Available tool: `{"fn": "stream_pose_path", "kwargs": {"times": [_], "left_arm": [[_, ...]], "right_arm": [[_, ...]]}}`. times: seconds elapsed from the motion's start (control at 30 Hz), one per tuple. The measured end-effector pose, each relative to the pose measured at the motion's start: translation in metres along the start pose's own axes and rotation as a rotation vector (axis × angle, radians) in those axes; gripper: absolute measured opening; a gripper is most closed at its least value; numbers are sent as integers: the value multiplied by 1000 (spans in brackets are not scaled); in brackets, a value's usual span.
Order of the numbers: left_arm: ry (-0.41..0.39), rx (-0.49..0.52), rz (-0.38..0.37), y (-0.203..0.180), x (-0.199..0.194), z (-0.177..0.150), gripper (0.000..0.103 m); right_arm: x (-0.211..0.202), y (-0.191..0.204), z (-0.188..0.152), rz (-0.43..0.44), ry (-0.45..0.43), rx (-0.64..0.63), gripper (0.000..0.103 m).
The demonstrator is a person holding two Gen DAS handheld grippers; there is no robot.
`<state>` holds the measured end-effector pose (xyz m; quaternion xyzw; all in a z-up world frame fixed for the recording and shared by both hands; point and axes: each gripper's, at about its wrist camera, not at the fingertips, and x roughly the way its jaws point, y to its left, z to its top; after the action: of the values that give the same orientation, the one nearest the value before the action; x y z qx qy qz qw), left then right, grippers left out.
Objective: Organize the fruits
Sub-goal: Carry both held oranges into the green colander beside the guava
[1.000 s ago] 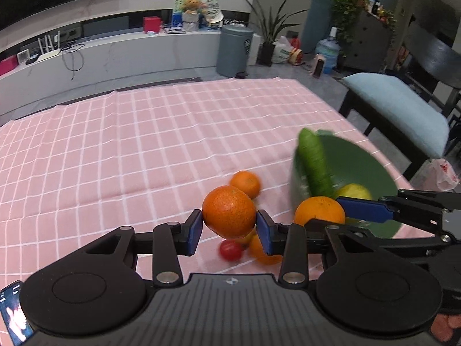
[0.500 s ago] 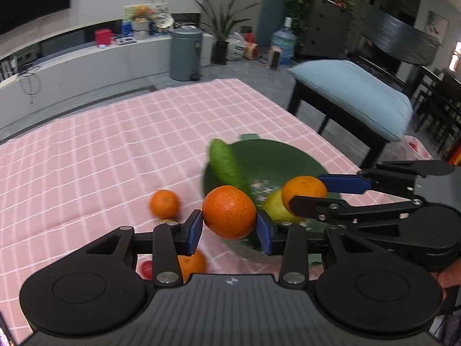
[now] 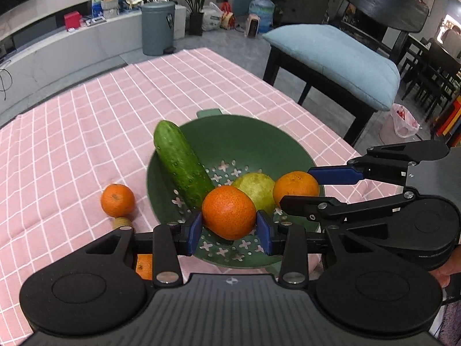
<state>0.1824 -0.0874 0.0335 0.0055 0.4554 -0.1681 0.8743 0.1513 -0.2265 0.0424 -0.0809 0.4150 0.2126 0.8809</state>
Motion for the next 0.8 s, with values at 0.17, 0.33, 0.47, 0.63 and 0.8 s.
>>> {"fn": "stream_pose_path", "kwargs": {"times": [0.17, 0.33, 0.47, 0.63, 0.8], "left_arm": [[38, 3, -2, 0, 11, 1, 45], [66, 10, -4, 2, 19, -1, 45], [84, 14, 1, 4, 26, -3, 45], [103, 14, 6, 6, 34, -4, 45], [115, 37, 10, 5, 37, -5, 45]], "right_arm": [[8, -3, -4, 16, 38, 1, 39], [14, 0, -7, 25, 71, -7, 39], [20, -1, -8, 30, 91, -2, 39], [26, -1, -8, 35, 111, -4, 40], [26, 1, -8, 35, 119, -24, 41]]}}
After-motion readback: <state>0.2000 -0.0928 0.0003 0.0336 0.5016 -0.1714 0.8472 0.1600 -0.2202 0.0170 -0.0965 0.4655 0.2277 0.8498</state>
